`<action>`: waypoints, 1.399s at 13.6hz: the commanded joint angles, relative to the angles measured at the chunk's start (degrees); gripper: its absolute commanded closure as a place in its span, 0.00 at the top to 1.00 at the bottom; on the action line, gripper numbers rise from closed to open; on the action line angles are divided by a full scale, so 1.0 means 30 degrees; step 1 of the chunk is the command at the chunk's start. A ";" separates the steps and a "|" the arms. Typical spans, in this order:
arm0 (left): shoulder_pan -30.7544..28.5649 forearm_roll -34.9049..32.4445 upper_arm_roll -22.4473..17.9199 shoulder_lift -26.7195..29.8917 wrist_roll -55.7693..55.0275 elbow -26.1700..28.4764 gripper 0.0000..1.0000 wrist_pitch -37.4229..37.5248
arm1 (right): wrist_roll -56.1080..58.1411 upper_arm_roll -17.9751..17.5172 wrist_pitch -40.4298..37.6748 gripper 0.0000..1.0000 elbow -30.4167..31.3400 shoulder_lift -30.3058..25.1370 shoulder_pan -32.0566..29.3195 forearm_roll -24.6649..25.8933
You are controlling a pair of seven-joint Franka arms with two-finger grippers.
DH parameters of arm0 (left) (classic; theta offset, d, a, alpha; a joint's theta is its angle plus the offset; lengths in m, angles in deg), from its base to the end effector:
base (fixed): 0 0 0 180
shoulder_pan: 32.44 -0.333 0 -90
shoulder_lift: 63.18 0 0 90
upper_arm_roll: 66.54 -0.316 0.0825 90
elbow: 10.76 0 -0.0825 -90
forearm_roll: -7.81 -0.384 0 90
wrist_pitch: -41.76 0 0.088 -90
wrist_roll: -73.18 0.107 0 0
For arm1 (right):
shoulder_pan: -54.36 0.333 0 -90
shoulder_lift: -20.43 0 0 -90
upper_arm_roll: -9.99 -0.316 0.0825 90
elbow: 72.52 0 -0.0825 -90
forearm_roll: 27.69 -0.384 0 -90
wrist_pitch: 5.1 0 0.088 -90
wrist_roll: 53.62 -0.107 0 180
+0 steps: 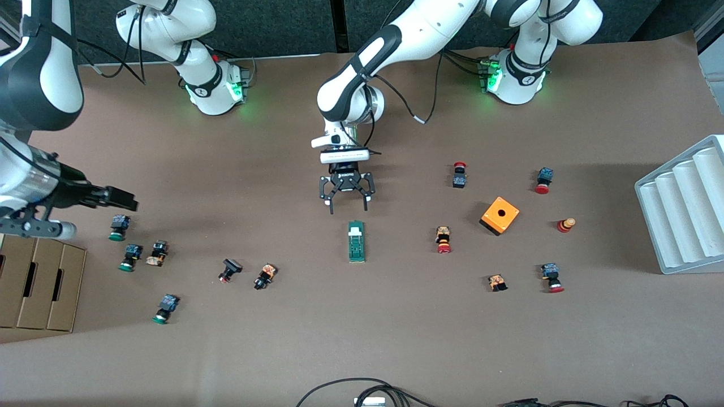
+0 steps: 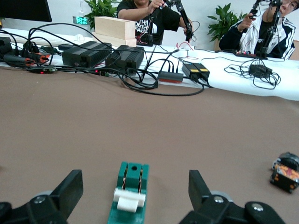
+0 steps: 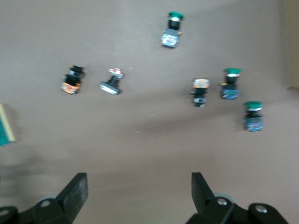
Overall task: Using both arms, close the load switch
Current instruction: 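Hold the left gripper above the switch while the right gripper reaches its base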
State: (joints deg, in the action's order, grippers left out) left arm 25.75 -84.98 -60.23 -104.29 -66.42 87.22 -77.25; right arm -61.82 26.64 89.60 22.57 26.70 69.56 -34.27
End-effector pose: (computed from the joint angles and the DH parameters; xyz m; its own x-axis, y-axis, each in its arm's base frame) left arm 0.3406 -0.5789 0.1836 0.3891 0.1270 0.9124 0.1171 -0.9892 0.0878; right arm 0.5837 0.0037 0.5297 0.9764 -0.1780 -0.1221 -0.1868 -0.9803 -0.0646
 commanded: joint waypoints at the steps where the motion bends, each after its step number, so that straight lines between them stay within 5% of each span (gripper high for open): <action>1: 0.0819 -0.0419 -0.0873 0.0285 -0.0899 0.0710 1.00 0.0209 | -0.2414 0.0105 -0.0159 0.99 -0.1665 0.1772 0.0878 -0.0911; 9: 0.0733 -0.2525 -0.0933 -0.1178 -0.2830 0.0535 1.00 0.0238 | -1.3867 0.0105 0.3674 0.98 -0.2840 0.4060 0.4629 -0.5360; 19: 0.0997 -0.3289 -0.1754 -0.3436 -0.2893 -0.1779 1.00 0.0238 | -2.4099 0.0105 0.8539 0.98 -0.4891 0.7312 0.8088 -0.7445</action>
State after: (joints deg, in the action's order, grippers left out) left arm 27.36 -93.76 -64.56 -113.40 -74.31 84.06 -77.10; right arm -131.10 26.30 113.51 10.32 46.33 93.07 -54.68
